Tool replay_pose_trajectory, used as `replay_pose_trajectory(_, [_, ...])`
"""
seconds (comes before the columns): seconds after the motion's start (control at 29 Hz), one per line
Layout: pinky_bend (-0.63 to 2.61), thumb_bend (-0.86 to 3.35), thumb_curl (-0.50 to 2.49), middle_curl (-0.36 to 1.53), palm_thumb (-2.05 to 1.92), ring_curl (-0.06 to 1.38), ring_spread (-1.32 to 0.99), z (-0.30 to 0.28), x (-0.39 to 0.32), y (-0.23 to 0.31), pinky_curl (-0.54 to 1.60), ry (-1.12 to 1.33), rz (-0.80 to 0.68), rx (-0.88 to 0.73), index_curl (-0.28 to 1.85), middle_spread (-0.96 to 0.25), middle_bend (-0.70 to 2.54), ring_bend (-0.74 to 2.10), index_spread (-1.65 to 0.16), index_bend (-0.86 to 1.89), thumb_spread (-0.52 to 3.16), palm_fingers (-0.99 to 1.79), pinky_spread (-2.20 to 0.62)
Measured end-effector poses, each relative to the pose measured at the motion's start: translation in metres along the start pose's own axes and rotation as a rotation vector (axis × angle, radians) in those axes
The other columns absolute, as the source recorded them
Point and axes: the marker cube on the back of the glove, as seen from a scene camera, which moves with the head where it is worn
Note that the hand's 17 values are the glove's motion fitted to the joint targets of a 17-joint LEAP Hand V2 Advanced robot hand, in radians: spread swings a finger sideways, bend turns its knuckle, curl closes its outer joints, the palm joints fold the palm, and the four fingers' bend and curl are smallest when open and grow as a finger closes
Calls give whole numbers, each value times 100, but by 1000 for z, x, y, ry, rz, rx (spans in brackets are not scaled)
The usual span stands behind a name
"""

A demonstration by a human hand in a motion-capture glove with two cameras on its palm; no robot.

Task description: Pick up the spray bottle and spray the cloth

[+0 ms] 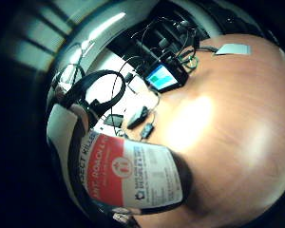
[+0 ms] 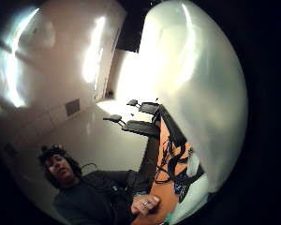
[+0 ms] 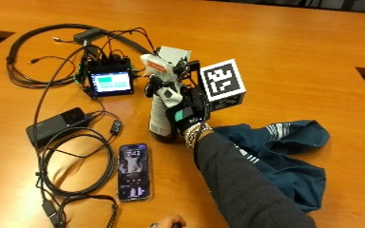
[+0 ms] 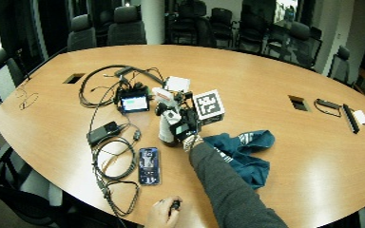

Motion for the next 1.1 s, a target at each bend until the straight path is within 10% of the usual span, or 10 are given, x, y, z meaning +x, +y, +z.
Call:
replay_pose_trajectory(0.38, [45,0,27,50,68,43,-19,-10,9,-3,38,48,57,-55,41,-21,46,61,-27,15,132,122,-20])
replay_pose_trajectory(0.69, [51,-4,25,44,57,43,-12,-15,-5,19,42,124,306,-209,33,-12,27,55,-29,-2,120,57,1])
replay_pose_trajectory(1.1, [60,-4,24,37,44,39,-5,-53,-61,79,40,722,133,-632,21,0,16,56,-26,6,111,29,19])
